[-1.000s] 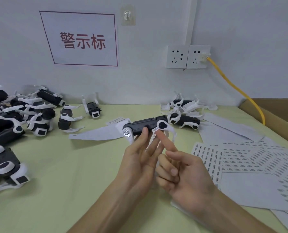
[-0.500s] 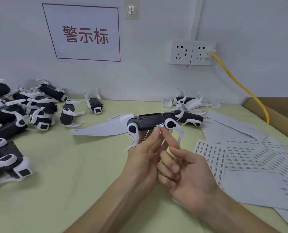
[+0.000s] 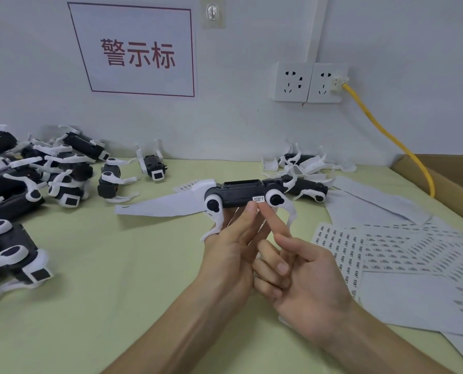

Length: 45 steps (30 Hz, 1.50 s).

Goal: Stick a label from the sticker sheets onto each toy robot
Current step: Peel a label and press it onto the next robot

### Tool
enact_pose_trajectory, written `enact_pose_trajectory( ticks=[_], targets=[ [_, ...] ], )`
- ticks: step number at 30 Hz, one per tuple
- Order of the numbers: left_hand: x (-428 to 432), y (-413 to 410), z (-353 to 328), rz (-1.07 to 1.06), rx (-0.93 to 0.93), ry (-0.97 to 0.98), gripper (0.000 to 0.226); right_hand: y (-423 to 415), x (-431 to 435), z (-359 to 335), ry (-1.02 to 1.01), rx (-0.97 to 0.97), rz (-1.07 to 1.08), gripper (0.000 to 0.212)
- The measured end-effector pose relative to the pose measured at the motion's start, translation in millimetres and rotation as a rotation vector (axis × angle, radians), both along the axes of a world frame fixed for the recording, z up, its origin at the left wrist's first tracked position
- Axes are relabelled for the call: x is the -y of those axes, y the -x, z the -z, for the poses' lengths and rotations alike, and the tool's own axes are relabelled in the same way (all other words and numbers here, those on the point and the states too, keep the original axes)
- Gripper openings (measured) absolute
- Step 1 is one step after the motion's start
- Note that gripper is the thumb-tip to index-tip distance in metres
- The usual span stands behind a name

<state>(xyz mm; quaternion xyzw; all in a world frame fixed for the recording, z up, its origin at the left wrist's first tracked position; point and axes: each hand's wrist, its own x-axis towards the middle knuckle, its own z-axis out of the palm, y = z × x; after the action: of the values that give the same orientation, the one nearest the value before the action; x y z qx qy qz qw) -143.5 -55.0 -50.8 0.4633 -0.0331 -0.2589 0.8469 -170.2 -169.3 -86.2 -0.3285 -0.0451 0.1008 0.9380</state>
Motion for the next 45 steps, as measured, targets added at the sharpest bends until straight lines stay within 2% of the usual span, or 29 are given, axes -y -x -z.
enact_pose_trajectory(
  ticks=[5,7,8,11,14,19,23,24,29,45],
  targets=[
    [-1,-1,1,0.041,0.03,-0.045,0.021,1,-1,-1,0.009,0.0,0.006,0.053],
    [0,-3,4,0.048,0.04,-0.062,0.056,1,-1,-1,0.011,-0.004,0.011,0.053],
    [0,-3,4,0.038,0.038,-0.053,0.066,1,-1,-1,0.013,-0.006,0.013,0.053],
    [1,-4,6,0.016,0.023,-0.014,0.071,1,-1,-1,0.024,-0.007,0.018,0.052],
    [1,-6,7,0.046,0.022,-0.059,0.062,1,-2,-1,0.029,-0.003,0.025,0.052],
    [0,-5,6,0.029,0.021,-0.094,0.061,2,-2,-1,0.03,-0.002,0.026,0.052],
    [-1,-5,5,-0.04,0.022,-0.034,0.017,3,-3,-1,0.03,0.012,0.006,0.053],
    [-1,-5,5,-0.042,0.022,-0.025,0.014,3,-3,0,0.028,0.015,0.003,0.053],
    [1,-7,8,-0.09,0.021,0.027,0.018,3,-3,0,0.021,0.013,-0.011,0.053],
    [6,-14,17,-0.313,0.136,0.133,0.006,5,-5,-3,0.012,-0.034,-0.038,0.048]
  ],
)
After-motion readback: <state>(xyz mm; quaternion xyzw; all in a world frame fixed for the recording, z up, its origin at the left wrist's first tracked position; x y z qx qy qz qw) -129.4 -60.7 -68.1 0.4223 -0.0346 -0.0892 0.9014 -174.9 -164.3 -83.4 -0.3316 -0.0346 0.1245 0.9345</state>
